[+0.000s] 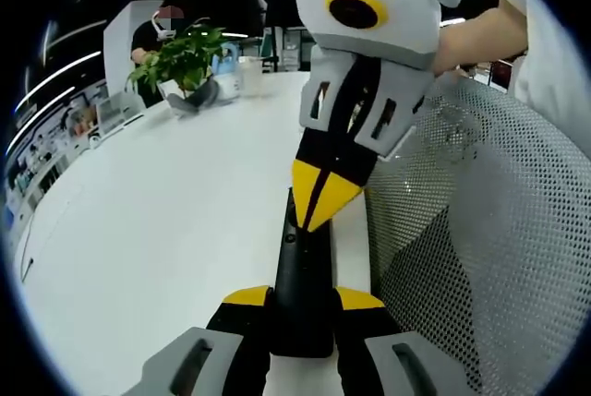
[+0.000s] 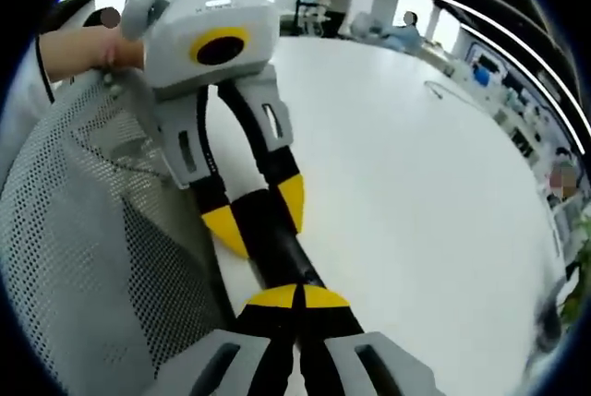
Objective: Press the specified remote control buttons in sequence, fully releasing each button before pressing the next.
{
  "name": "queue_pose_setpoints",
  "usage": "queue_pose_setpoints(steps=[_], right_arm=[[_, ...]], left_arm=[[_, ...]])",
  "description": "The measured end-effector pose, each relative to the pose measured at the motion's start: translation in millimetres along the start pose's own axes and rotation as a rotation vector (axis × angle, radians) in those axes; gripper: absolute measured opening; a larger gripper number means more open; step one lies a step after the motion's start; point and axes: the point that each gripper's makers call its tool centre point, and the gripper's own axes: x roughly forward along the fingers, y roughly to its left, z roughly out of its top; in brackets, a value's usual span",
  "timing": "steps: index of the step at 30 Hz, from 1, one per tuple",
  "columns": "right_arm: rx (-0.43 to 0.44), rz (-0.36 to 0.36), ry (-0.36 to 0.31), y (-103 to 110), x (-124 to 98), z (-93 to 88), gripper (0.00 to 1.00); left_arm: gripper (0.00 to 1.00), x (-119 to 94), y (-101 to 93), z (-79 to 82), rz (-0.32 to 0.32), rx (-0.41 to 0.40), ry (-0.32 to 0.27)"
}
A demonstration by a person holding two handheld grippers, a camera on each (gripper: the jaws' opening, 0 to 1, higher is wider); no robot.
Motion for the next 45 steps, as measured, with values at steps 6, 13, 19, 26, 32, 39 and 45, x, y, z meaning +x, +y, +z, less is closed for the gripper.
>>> queue_pose_setpoints(steps=[6, 13, 19, 26, 32, 39, 45], right_arm=[[-0.037, 0.007, 0.023, 0.4, 5.1, -0.1, 0.00], [-0.069, 0.018, 0.037, 3.6, 3.7, -0.8, 0.00], [-0.071, 0.021, 0.044, 2.4, 4.5, -0.3, 0.00], [-0.093, 0.020, 0.062, 1.4, 5.6, -0.2, 0.00], [-0.134, 0.038, 0.116, -0.6, 7.4, 1.1, 0.00], [0.003, 0.071, 0.069, -0.3, 4.6, 0.5, 0.00], [0.034, 0.058, 0.073, -9.0, 7.3, 6.6, 0.00]], left_arm=[[0.25, 0.2, -0.2, -0.2, 0.000, 0.000, 0.000], [0.25, 0.3, -0.7, -0.4, -0.001, 0.001, 0.000], [0.25, 0.0, -0.4, -0.2, -0.002, 0.001, 0.001], [0.25, -0.2, 0.7, 0.1, -0.003, 0.003, 0.002], [0.25, -0.5, 1.1, -0.2, -0.002, 0.003, 0.002], [0.25, -0.1, 0.7, -0.3, 0.000, 0.002, 0.002], [0.25, 0.1, -0.2, -0.1, 0.001, 0.001, 0.003]])
